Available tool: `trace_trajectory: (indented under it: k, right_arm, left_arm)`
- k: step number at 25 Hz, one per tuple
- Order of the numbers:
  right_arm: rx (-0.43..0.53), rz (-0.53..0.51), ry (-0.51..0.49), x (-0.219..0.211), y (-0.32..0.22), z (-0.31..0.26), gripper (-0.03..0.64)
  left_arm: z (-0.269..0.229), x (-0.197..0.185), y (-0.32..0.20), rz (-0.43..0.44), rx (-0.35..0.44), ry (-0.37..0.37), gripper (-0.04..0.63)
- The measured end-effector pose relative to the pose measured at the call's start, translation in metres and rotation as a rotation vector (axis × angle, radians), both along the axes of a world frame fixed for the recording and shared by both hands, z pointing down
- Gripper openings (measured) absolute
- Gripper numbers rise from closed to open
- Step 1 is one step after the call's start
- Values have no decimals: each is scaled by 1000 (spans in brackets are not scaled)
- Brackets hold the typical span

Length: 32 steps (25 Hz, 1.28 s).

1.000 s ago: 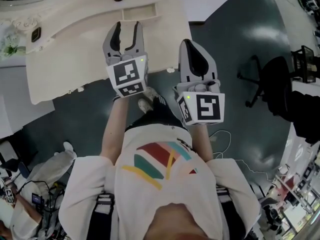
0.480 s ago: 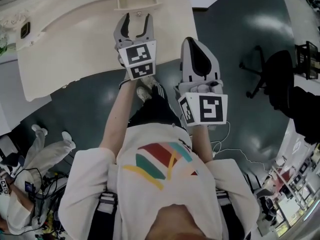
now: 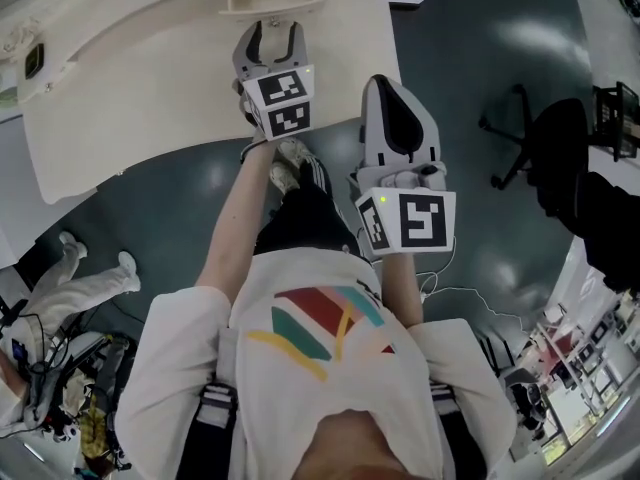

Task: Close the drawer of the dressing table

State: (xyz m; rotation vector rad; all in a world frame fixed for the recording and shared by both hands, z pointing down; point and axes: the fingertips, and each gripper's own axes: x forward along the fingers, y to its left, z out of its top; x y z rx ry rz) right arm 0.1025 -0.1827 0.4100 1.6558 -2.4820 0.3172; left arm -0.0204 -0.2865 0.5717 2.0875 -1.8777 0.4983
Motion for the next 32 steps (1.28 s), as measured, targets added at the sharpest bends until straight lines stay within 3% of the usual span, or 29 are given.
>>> trace_trajectory:
  k: [3, 7, 14, 32]
  right_arm:
    - [-20, -7, 0, 1, -3, 7, 0]
    - [-41, -16, -3, 0, -7, 15, 0]
    - [-55, -19, -6, 6, -9, 20, 0]
    - [-61, -10, -17, 8, -18, 23, 0]
  left_arm:
    - [8, 2, -3, 1, -20, -9, 209]
    - [16, -4, -6, -24, -32, -38, 151]
    - [18, -1, -7, -36, -38, -25, 97]
    - [20, -4, -9, -26, -46, -41, 86]
